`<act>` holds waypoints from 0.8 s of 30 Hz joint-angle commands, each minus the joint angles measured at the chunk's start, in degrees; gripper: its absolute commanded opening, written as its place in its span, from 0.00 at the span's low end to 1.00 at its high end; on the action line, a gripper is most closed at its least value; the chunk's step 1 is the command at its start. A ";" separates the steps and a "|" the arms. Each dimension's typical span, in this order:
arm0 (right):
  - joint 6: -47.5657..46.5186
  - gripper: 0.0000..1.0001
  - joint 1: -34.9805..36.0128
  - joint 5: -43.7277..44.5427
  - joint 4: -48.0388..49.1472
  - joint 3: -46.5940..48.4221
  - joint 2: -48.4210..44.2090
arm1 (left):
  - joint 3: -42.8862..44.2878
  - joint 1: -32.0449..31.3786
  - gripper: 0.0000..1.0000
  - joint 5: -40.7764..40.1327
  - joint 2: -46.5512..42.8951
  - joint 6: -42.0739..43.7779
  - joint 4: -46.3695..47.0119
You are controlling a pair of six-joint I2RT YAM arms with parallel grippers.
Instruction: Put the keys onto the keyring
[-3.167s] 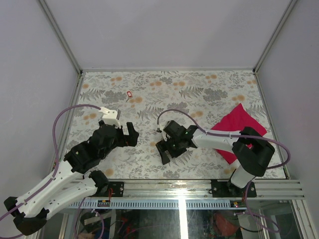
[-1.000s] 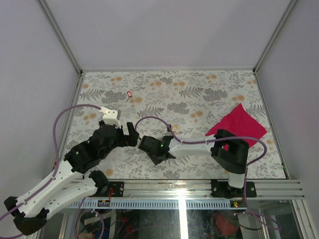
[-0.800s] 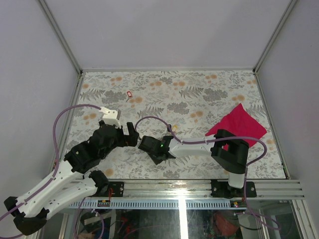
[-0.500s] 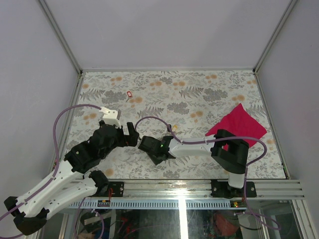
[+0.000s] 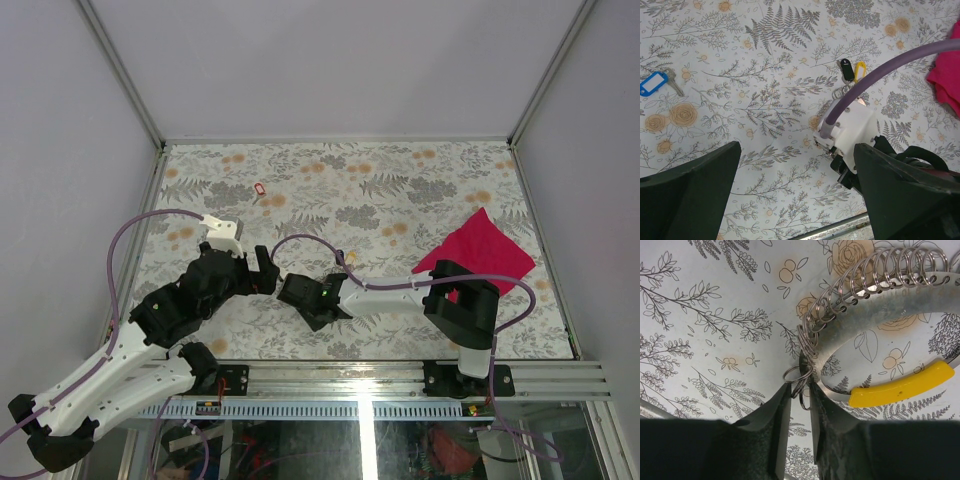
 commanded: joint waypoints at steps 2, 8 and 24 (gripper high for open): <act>0.63 0.23 0.56 1.06 -1.08 0.44 -1.86 | 1.60 0.37 1.00 0.19 -0.13 0.40 2.75; 0.49 0.17 0.56 0.71 -1.10 0.51 -3.74 | 1.66 0.39 1.00 0.32 0.01 0.40 2.76; -2.23 0.00 0.56 -0.61 -1.99 -4.62 -22.74 | 0.62 0.40 1.00 2.26 -5.90 1.15 5.13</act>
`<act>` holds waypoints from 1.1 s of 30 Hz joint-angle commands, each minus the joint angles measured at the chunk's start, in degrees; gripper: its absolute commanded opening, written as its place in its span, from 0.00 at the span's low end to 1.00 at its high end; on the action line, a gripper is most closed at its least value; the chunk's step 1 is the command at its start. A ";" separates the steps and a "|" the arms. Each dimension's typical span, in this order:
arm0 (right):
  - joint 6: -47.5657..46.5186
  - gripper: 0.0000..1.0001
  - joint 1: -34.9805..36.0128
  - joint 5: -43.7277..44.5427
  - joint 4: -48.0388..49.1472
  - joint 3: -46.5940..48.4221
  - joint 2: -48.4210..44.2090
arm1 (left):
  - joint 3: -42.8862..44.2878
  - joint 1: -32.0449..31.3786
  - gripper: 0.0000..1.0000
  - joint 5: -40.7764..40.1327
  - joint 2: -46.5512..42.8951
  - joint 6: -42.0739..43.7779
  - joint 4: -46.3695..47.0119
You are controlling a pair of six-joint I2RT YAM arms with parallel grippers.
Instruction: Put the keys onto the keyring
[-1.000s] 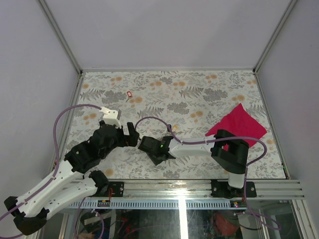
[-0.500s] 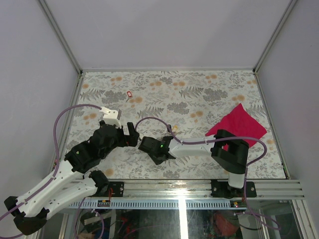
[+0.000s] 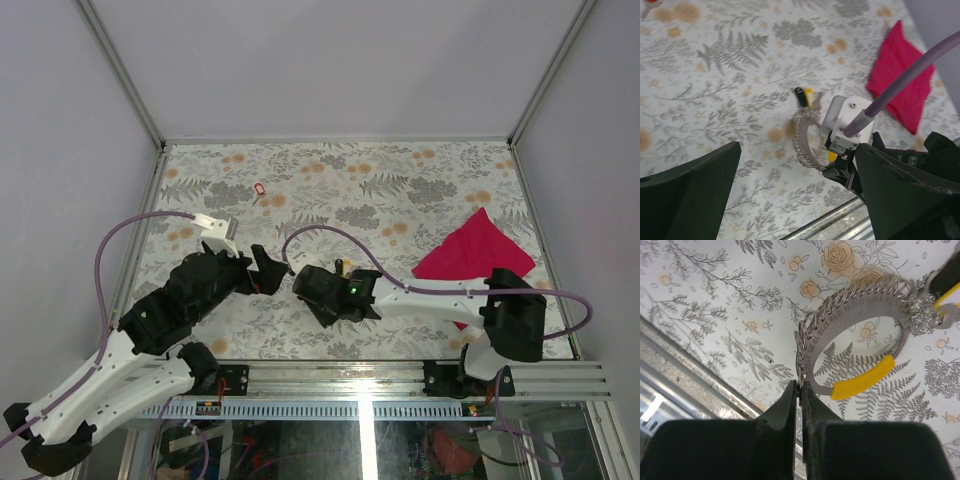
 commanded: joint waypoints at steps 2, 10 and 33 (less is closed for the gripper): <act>-2.72 0.00 0.52 -0.98 -1.15 -1.54 -12.74 | -1.35 0.70 1.00 -1.04 -5.48 2.48 3.06; -8.27 0.00 0.48 -5.54 -4.88 -2.53 -24.92 | -1.64 0.77 1.00 9.79 -3.09 4.35 10.82; -10.42 0.00 -5.78 -4.76 -7.54 -2.92 -42.51 | 0.10 -14.00 0.90 22.40 8.58 10.76 30.00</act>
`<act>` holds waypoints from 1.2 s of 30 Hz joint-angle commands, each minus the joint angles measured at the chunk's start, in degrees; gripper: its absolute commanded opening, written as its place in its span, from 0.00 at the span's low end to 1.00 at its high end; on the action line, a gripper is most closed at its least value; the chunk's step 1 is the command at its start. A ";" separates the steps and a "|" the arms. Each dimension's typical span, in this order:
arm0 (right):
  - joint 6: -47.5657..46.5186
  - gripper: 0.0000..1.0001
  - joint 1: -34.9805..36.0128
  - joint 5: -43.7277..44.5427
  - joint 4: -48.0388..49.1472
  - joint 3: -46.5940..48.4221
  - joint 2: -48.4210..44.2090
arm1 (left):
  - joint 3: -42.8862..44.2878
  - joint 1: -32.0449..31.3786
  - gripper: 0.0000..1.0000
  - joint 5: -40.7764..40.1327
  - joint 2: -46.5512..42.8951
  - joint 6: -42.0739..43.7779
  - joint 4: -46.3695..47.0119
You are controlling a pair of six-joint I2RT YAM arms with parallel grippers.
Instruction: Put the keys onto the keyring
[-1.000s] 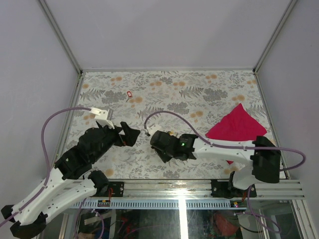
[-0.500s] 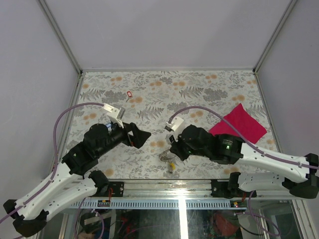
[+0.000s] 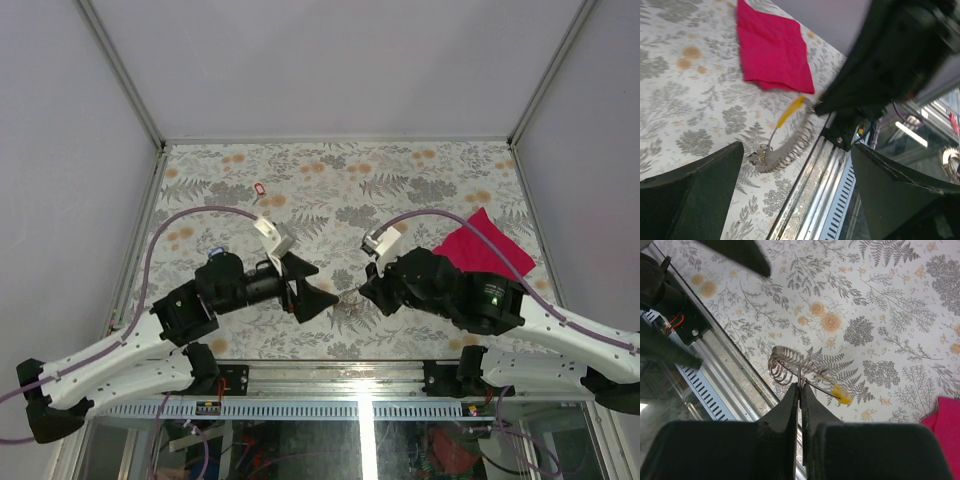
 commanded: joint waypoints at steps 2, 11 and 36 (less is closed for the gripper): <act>-1.44 0.00 -9.66 -13.63 1.80 0.89 -1.31 | 2.63 -8.52 0.90 -5.20 2.59 5.62 4.92; -1.90 0.00 -13.37 -28.76 4.05 2.70 -0.98 | 6.26 -10.68 0.85 -6.58 6.17 10.52 3.33; 11.01 0.00 -13.39 -26.81 6.94 6.71 -4.02 | 11.90 -14.56 0.49 -2.60 14.42 13.28 2.78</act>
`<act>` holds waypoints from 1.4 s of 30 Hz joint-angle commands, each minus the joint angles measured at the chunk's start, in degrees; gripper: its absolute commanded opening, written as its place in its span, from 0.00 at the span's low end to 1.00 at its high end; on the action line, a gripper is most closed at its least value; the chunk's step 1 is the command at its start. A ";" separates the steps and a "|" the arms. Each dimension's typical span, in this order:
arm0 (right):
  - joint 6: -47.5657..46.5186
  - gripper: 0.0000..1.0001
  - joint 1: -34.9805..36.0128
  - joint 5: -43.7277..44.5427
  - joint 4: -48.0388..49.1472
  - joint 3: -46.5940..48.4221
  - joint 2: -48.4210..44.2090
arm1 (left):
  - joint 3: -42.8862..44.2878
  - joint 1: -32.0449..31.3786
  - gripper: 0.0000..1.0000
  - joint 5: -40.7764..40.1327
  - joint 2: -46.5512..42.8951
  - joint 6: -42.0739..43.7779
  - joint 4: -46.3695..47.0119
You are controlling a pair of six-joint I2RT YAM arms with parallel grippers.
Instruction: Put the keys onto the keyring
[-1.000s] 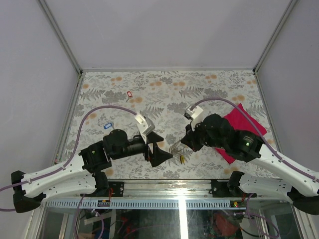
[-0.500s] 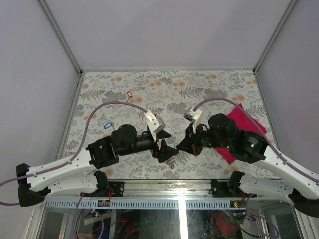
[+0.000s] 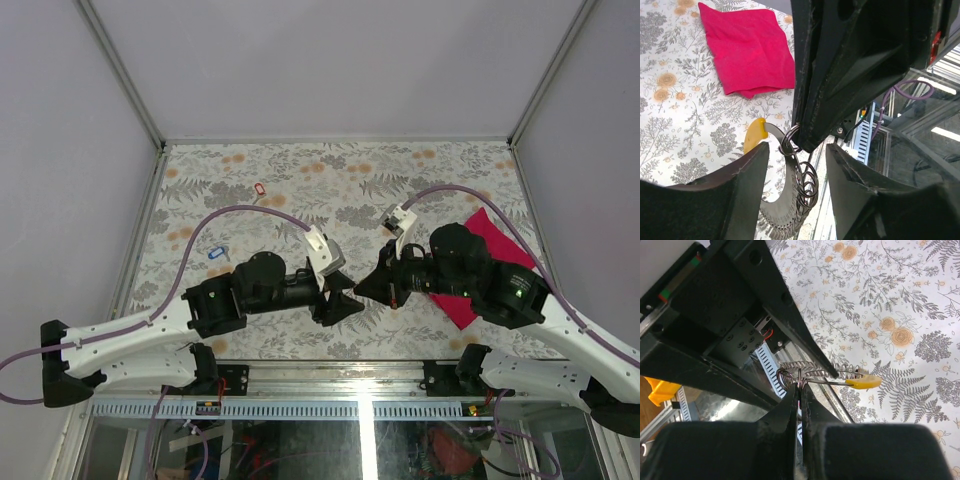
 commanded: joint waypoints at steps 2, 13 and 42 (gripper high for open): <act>3.29 0.00 -0.25 -0.15 4.84 3.04 -1.54 | 2.44 -0.59 0.42 0.94 -0.13 1.35 1.83; 4.55 0.00 -0.30 -0.66 5.78 2.89 -2.11 | 1.77 -0.68 0.00 0.64 -0.83 1.09 1.66; 6.18 0.29 -0.22 5.40 9.39 -3.75 -8.52 | -1.32 -0.63 0.00 -1.76 -6.62 -0.94 4.99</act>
